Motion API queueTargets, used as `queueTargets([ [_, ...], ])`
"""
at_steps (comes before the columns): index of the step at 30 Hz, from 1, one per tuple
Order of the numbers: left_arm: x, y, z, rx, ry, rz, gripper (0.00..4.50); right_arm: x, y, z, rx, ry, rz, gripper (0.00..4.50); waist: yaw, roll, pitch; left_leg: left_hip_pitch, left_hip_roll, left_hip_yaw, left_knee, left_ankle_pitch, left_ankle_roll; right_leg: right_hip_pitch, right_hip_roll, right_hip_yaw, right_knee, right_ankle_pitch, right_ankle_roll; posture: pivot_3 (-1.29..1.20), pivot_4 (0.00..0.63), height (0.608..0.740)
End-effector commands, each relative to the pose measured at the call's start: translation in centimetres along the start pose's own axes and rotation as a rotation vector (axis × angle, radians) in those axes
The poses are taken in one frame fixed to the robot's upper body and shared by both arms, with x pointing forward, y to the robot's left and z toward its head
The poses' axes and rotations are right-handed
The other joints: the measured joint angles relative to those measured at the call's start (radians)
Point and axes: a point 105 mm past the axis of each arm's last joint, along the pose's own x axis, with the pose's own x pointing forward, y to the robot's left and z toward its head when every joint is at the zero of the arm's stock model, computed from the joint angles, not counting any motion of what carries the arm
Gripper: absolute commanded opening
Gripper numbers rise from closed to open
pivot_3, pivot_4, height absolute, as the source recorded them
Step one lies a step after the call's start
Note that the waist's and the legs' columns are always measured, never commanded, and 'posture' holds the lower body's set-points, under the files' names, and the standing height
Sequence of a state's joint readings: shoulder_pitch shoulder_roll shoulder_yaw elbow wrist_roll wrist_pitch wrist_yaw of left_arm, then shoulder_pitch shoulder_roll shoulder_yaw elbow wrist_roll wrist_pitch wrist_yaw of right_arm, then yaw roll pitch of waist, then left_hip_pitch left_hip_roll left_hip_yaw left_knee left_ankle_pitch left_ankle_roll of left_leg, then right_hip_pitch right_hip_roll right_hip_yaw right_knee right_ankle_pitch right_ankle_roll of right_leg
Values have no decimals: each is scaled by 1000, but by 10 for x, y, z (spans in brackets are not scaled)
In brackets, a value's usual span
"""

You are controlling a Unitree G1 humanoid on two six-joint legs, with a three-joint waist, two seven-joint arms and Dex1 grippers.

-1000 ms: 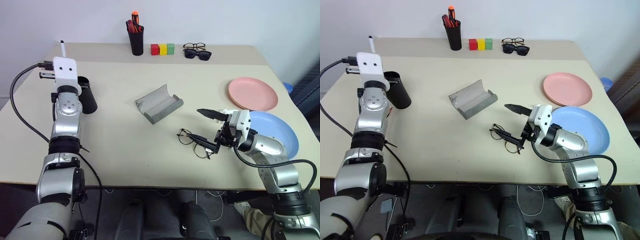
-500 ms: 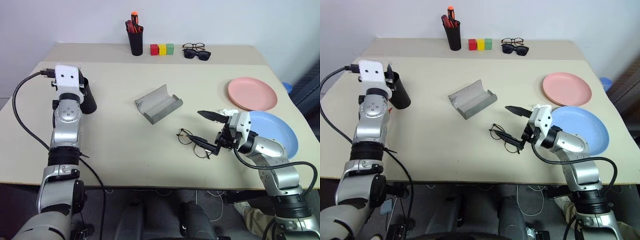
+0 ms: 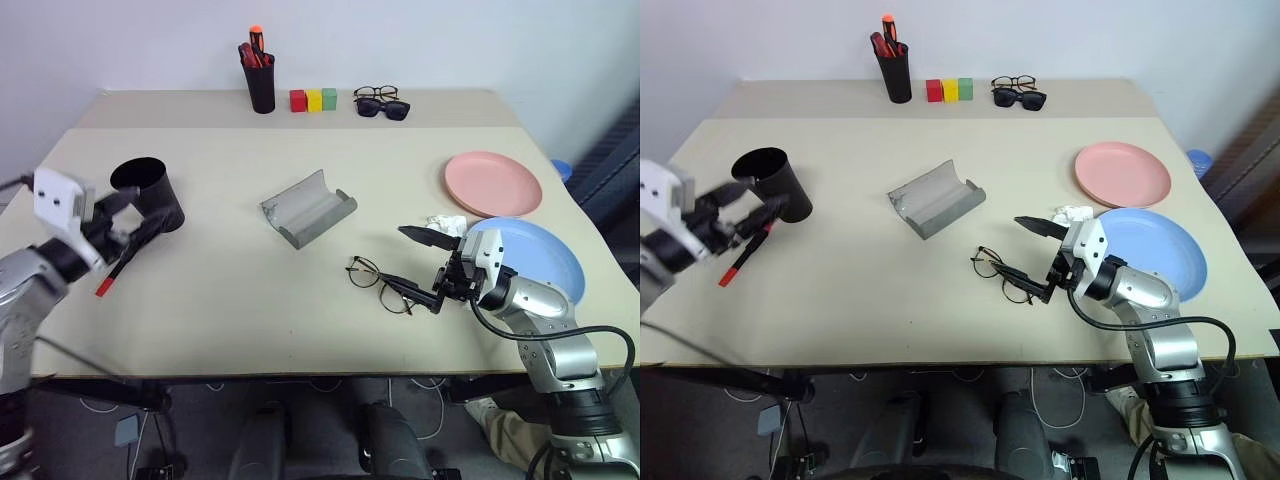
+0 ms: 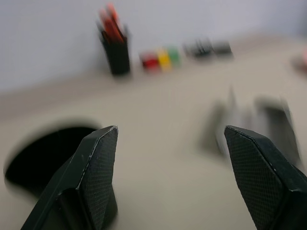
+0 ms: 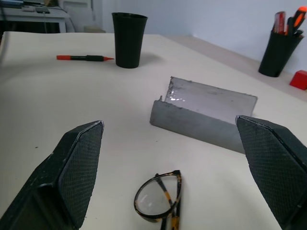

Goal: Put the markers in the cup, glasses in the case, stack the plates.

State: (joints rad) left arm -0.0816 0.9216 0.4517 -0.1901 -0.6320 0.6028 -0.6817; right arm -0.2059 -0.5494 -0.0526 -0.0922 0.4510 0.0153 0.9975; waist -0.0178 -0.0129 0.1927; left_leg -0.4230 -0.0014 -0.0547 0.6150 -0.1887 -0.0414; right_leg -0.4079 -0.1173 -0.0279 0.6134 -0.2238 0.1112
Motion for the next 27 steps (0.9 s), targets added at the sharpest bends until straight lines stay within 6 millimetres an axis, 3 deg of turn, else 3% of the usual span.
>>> queueTargets([
  [1,-20,19,-31,-29,301,-14,3599,3,0,5,-27,-33,11,4500,5,0,0,-1,0,0,0,0,0,-1,0,0,0,0,0,0,150,740],
  [5,-32,64,-71,-114,574,209,3599,8,2,1,-19,-44,24,4500,10,0,0,-2,0,0,0,-2,-3,-4,-1,-1,-2,-1,1,0,150,740],
  [9,-27,78,-76,-128,629,261,3599,10,2,1,-19,-47,29,4500,7,-2,1,-4,0,1,-2,0,0,-3,-1,-1,-2,1,-1,0,150,740],
  [19,12,89,-64,-143,629,295,3599,4,4,0,-19,-41,10,4500,5,-3,1,-3,0,0,-2,0,0,-3,0,-1,2,1,1,0,150,740],
  [27,51,86,-59,-116,642,275,3599,1,6,2,-20,-33,-3,4500,7,-4,1,-3,0,0,-1,1,0,-2,0,-1,2,2,5,0,150,740],
])
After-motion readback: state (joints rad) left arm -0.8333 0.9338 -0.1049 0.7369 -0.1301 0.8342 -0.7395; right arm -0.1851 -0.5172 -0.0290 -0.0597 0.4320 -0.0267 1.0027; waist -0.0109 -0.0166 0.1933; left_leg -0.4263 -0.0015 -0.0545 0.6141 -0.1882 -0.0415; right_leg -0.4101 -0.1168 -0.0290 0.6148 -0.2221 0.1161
